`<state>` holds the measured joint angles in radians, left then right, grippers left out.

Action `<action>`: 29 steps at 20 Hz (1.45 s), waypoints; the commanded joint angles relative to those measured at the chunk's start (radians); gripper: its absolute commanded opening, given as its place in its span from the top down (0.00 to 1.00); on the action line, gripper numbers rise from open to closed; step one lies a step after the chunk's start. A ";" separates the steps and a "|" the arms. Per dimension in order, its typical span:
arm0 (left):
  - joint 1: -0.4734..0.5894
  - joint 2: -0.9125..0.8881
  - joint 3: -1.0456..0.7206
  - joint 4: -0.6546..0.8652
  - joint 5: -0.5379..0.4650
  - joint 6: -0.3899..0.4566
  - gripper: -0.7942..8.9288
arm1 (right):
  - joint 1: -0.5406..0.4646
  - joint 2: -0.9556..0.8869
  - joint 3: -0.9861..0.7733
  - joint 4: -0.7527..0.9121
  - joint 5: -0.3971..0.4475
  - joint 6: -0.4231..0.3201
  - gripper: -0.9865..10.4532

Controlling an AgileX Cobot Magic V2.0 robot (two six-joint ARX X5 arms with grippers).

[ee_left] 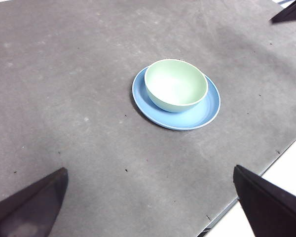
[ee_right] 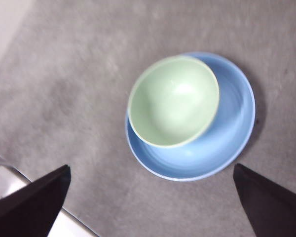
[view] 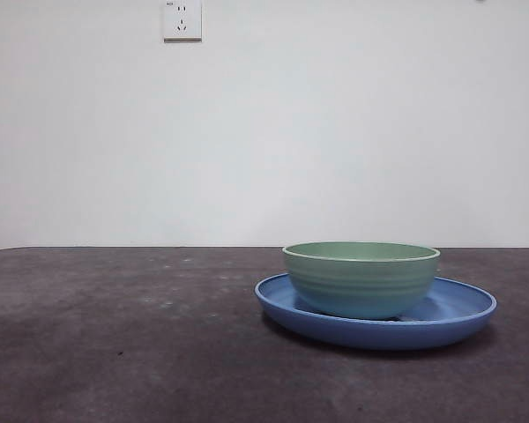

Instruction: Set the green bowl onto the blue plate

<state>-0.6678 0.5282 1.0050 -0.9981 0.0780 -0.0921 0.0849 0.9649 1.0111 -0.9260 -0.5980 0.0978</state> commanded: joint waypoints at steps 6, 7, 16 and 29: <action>-0.004 0.002 0.009 0.011 0.004 0.005 0.31 | -0.050 0.291 0.016 0.123 0.003 -0.086 0.44; -0.004 0.002 0.009 0.011 0.004 0.005 0.31 | -0.050 0.325 0.016 0.142 0.003 -0.086 0.44; -0.004 0.002 0.009 0.011 0.004 0.005 0.31 | -0.050 0.608 0.016 0.311 0.003 -0.083 0.63; -0.004 0.002 0.009 0.011 0.004 0.005 0.31 | -0.040 0.826 0.016 0.410 -0.012 -0.075 0.80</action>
<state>-0.6678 0.5282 1.0050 -0.9981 0.0780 -0.0921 0.0391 1.7645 1.0130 -0.5186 -0.6064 0.0265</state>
